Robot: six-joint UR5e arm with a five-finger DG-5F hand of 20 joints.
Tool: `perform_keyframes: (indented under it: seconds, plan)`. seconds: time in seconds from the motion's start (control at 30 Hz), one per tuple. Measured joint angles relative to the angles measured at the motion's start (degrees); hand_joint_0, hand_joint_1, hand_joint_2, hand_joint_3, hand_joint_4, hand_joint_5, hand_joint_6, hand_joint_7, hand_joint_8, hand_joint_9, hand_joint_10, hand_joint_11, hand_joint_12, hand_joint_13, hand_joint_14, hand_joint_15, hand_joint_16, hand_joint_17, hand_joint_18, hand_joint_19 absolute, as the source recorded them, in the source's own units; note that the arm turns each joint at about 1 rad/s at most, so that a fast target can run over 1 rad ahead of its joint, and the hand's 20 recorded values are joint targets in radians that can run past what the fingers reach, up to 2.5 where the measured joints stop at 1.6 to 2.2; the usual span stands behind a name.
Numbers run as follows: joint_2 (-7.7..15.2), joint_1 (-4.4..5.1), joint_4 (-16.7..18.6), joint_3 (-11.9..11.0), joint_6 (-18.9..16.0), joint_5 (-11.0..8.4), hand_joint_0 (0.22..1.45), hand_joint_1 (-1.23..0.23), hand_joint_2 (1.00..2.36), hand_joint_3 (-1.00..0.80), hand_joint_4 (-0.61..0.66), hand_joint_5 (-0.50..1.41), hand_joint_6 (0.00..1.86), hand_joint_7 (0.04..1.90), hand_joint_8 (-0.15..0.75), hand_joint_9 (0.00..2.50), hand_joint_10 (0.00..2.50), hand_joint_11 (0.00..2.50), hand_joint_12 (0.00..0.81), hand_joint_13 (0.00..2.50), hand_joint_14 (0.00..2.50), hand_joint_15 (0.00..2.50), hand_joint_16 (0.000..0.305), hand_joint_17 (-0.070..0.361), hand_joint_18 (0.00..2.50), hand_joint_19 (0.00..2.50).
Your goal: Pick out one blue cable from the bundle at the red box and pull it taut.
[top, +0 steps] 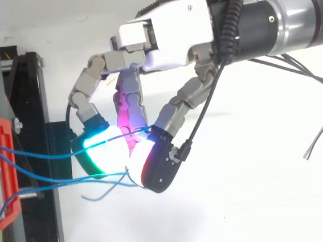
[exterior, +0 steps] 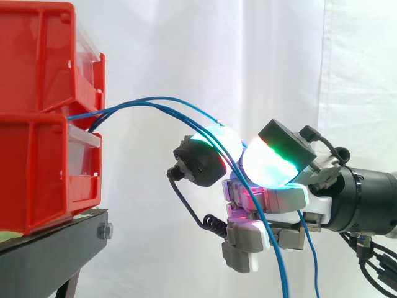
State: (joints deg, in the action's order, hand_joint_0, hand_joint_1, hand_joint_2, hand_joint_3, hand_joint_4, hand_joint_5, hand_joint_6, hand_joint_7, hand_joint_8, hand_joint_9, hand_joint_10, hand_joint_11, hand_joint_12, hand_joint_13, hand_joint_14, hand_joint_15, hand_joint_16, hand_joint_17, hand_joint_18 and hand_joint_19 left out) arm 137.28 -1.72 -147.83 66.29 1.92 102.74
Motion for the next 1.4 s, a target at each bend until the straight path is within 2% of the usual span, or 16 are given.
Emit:
perform_keyframes:
  seconds: [0.07,0.17,0.27,0.37,0.43,0.53,0.67,0.73,1.03,1.13,1.2,1.23,1.33,1.4]
  plan:
    - [0.0,-0.01,0.0,0.01,0.04,0.0,0.54,-0.95,1.0,-0.5,-0.17,-0.04,0.92,1.04,0.284,1.54,0.04,0.95,0.322,1.23,0.02,0.6,0.041,0.091,1.06,0.6]
    - [-0.01,0.0,0.0,0.02,0.05,0.0,0.45,-0.91,1.0,-0.5,-0.08,-0.03,0.9,0.89,0.301,1.53,0.03,0.9,0.351,1.23,0.02,0.57,0.047,0.106,1.09,0.57]
    - [0.0,0.0,0.0,0.02,0.04,0.0,0.39,-0.85,1.0,-0.5,-0.04,-0.03,0.86,0.9,0.321,1.54,0.03,0.89,0.374,1.24,0.02,0.56,0.053,0.12,1.12,0.54]
    - [0.0,-0.02,0.0,0.0,0.03,0.0,0.39,-0.7,1.0,-0.5,-0.03,-0.04,0.84,0.9,0.318,1.54,0.03,0.87,0.373,1.24,0.02,0.55,0.054,0.122,1.12,0.54]
    - [0.0,-0.02,0.0,0.0,0.02,0.0,0.43,-0.55,1.0,-0.5,-0.05,-0.04,0.82,0.9,0.304,1.53,0.03,0.85,0.365,1.23,0.02,0.56,0.052,0.117,1.09,0.56]
    - [-0.01,-0.03,0.0,-0.01,0.02,0.0,0.48,-0.42,1.0,-0.5,-0.08,-0.04,0.82,0.88,0.288,1.52,0.03,0.87,0.355,1.21,0.02,0.56,0.049,0.11,1.04,0.61]
    - [-0.01,-0.08,0.0,-0.06,0.02,0.14,0.55,-0.42,1.0,-0.5,-0.1,-0.05,0.82,0.9,0.268,1.5,0.03,0.87,0.336,1.18,0.02,0.59,0.044,0.099,0.99,0.65]
    - [-0.04,-0.11,0.0,-0.13,0.02,0.24,0.57,-0.51,1.0,-0.5,-0.09,-0.05,0.82,0.93,0.263,1.5,0.03,0.87,0.333,1.18,0.02,0.58,0.044,0.099,0.98,0.66]
    - [-0.04,-0.16,0.0,-0.35,0.02,0.35,0.58,-0.68,1.01,-0.31,-0.06,-0.05,0.85,0.93,0.288,1.49,0.04,0.89,0.343,1.17,0.02,0.59,0.044,0.099,0.98,0.66]
    - [-0.02,-0.17,0.0,-0.36,0.02,0.35,0.58,-0.69,1.01,-0.31,-0.04,-0.06,0.86,0.93,0.29,1.49,0.03,0.9,0.34,1.17,0.02,0.59,0.044,0.1,0.98,0.66]
    - [-0.02,-0.19,0.0,-0.37,0.02,0.37,0.55,-0.67,1.01,-0.4,-0.03,-0.06,0.86,0.91,0.287,1.48,0.03,0.9,0.342,1.18,0.02,0.59,0.045,0.102,0.98,0.66]
    - [-0.02,-0.2,-0.02,-0.37,0.02,0.39,0.52,-0.59,1.0,-0.49,-0.03,-0.06,0.86,0.88,0.293,1.48,0.03,0.88,0.356,1.17,0.02,0.59,0.048,0.109,0.99,0.66]
    - [-0.03,-0.24,-0.06,-0.39,0.02,0.47,0.51,-0.38,1.0,-0.5,-0.02,-0.06,0.84,0.87,0.3,1.47,0.03,0.86,0.36,1.16,0.02,0.59,0.051,0.114,0.98,0.66]
    - [-0.03,-0.26,-0.07,-0.46,0.02,0.5,0.53,-0.32,1.0,-0.5,-0.02,-0.06,0.84,0.87,0.293,1.45,0.03,0.86,0.357,1.15,0.02,0.59,0.049,0.11,0.96,0.67]
